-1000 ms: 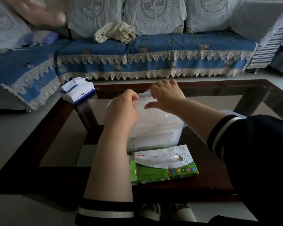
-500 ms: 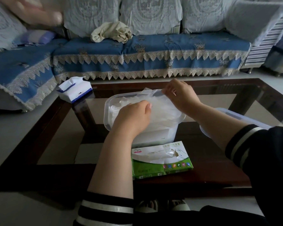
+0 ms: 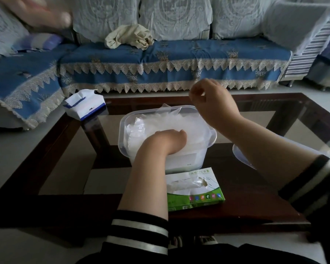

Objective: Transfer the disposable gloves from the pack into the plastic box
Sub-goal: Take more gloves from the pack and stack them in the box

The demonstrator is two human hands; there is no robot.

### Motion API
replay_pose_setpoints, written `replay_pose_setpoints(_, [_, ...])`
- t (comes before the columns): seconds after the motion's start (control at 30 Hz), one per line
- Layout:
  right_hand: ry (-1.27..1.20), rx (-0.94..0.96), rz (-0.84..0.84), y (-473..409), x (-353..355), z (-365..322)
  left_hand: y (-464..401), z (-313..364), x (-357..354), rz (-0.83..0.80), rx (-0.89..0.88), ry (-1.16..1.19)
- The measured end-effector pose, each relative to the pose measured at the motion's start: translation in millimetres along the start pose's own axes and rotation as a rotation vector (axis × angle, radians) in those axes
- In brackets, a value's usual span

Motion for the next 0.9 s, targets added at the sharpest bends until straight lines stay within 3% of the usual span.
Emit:
replay_pose_setpoints(0.17, [0.261,0.007,-0.663,19.9,-46.9,-13.7,-1.4,-3.4,8.5,0.063,0.031,0.017])
replay_pose_setpoints(0.27, [0.475,-0.036,-0.906,24.8,-82.9,0.0,0.3,-8.7,9.1,0.089,0.070,0.082])
replay_pose_setpoints(0.37, [0.550,-0.074,-1.021,32.1,-110.8,12.3,4.5,-15.7,10.6,0.098,0.085,0.060])
replay_pose_setpoints(0.47, [0.466,-0.062,-1.009,34.6,-104.1,8.2,2.9,-31.1,15.6,0.131,0.138,0.061])
replay_pose_setpoints(0.53, [0.342,-0.094,-0.905,28.7,-80.7,1.4,-1.6,-39.4,19.9,0.190,0.157,0.062])
replay_pose_setpoints(0.7, [0.114,-0.140,-0.246,20.5,-3.9,2.7,5.8,-48.7,35.8,0.440,0.058,-0.044])
replay_pose_setpoints(0.77, [-0.062,-0.180,-0.096,41.8,21.1,1.9,25.3,-46.7,40.2,0.569,-0.027,-0.044])
replay_pose_setpoints(0.83, [-0.201,-0.218,-0.192,71.4,25.8,-2.1,49.7,-39.4,38.4,0.641,-0.159,0.047])
replay_pose_setpoints(0.9, [-0.154,-0.196,-0.465,102.7,6.7,-4.6,68.9,-29.0,29.2,0.554,-0.279,0.218])
Point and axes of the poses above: each hand's wrist, its own y-axis away from the middle knuckle, its own x-axis out of the back of the hand, z = x × y, the point moved 5 cm from there along -y, towards the middle knuckle, and after that the axes turned 3 degrees about -x, right-handed, at the moved point
